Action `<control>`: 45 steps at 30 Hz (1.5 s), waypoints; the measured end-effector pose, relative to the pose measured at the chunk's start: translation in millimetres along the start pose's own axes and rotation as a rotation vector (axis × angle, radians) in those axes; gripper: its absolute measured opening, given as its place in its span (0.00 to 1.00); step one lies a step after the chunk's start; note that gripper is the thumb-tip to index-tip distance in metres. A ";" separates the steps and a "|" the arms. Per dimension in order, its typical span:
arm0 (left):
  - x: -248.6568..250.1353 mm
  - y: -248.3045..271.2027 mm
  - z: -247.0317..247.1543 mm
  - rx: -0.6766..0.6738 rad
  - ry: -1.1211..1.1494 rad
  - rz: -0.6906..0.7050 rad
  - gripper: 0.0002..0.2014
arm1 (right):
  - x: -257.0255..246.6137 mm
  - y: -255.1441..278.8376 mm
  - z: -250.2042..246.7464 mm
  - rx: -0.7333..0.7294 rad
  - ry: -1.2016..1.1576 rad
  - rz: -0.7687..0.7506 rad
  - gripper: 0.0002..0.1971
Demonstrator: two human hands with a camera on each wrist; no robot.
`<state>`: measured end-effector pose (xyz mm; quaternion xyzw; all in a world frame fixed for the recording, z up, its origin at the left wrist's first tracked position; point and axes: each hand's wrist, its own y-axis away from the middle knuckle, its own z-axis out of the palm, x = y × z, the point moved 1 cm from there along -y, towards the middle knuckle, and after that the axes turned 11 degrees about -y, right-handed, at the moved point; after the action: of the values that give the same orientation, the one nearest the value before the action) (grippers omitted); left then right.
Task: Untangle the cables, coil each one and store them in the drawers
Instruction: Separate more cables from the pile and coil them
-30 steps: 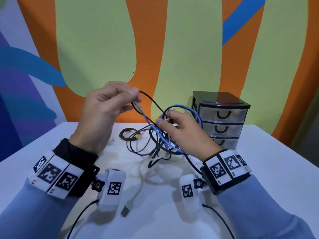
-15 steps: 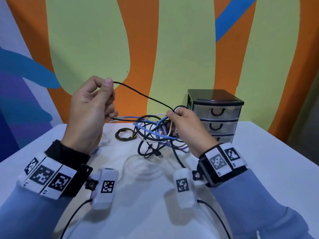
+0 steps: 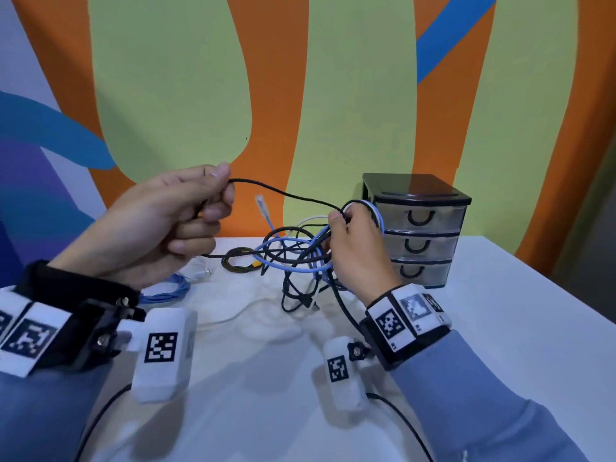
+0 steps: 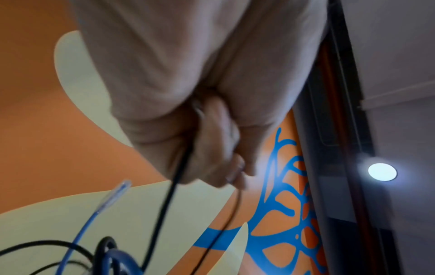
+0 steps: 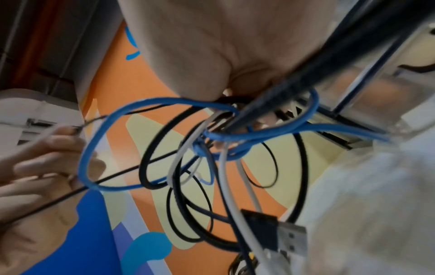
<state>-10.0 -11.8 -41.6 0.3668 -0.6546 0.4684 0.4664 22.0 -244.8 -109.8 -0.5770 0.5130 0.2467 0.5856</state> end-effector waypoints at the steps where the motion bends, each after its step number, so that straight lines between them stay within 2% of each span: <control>1: 0.3 0.9 2.1 -0.008 0.016 0.018 0.19 | 0.1 0.3 -1.9 -0.005 -0.054 0.019 0.16; 4: -0.5 0.0 8.0 0.002 0.003 0.020 0.25 | 2.3 -0.6 -6.6 -0.002 -0.204 0.100 0.16; 8: -11.4 -7.0 4.8 0.105 -0.110 -0.036 0.13 | 5.3 -1.4 -2.2 -0.007 -0.333 0.119 0.12; 11: -25.7 -12.7 7.4 0.185 -0.409 0.008 0.05 | 3.2 4.4 4.3 -0.044 -0.410 0.091 0.11; 12: -30.1 -14.6 9.4 0.192 -0.498 0.035 0.06 | 4.1 5.0 6.3 -0.051 -0.434 0.100 0.11; 14: -36.7 -16.8 11.7 0.132 -0.627 0.052 0.09 | 2.0 6.5 9.8 -0.064 -0.496 0.129 0.09; 16: -37.3 -13.7 13.7 0.029 -0.701 0.050 0.06 | -0.8 7.3 9.0 -0.070 -0.549 0.163 0.07; 18: -37.5 -12.6 12.9 -0.013 -0.735 0.091 0.07 | 1.7 5.9 4.7 -0.138 -0.559 0.169 0.06; 20: -35.0 -13.2 12.3 0.063 -0.685 0.173 0.09 | 1.4 7.4 0.4 -0.230 -0.547 0.155 0.08; 22: -30.7 -17.8 5.9 0.322 -0.520 0.254 0.07 | 5.2 6.8 -1.8 -0.247 -0.499 0.150 0.08; 24: -23.8 -20.4 -8.5 0.554 -0.182 0.284 0.07 | 13.6 3.6 -3.3 -0.203 -0.411 0.161 0.08; 26: -19.4 -19.6 -19.8 0.584 0.048 0.276 0.08 | 19.4 1.7 -5.2 -0.147 -0.370 0.182 0.09; 27: -19.2 -19.4 -22.2 0.566 0.072 0.255 0.08 | 21.1 0.1 -6.0 -0.125 -0.370 0.190 0.09; 30: -21.5 -19.2 -21.2 0.564 0.026 0.197 0.08 | 18.6 -2.1 -7.6 -0.097 -0.378 0.196 0.08; 33: -22.3 -21.5 -26.0 0.671 -0.011 0.202 0.11 | 16.8 -1.9 -8.5 -0.084 -0.358 0.201 0.10; 35: -24.6 -23.2 -31.1 0.702 -0.140 0.162 0.13 | 16.1 -0.7 -9.3 -0.083 -0.378 0.214 0.11; 36: -26.8 -23.5 -32.5 0.667 -0.260 0.135 0.13 | 14.9 0.1 -9.3 -0.083 -0.404 0.221 0.11; 40: -33.6 -17.5 -26.5 0.386 -0.844 -0.040 0.13 | 10.0 0.5 -12.3 -0.036 -0.480 0.217 0.15; 42: -33.1 -13.3 -27.0 0.415 -1.036 -0.078 0.15 | 8.4 0.0 -14.3 -0.009 -0.514 0.216 0.17; 45: -30.2 -10.9 -36.1 0.595 -1.136 -0.057 0.15 | 5.8 1.4 -13.9 0.014 -0.492 0.203 0.17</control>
<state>18.5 20.8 -62.8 0.6889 -0.6317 0.3500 -0.0625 18.5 -259.2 -112.9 -0.4412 0.4122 0.4336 0.6688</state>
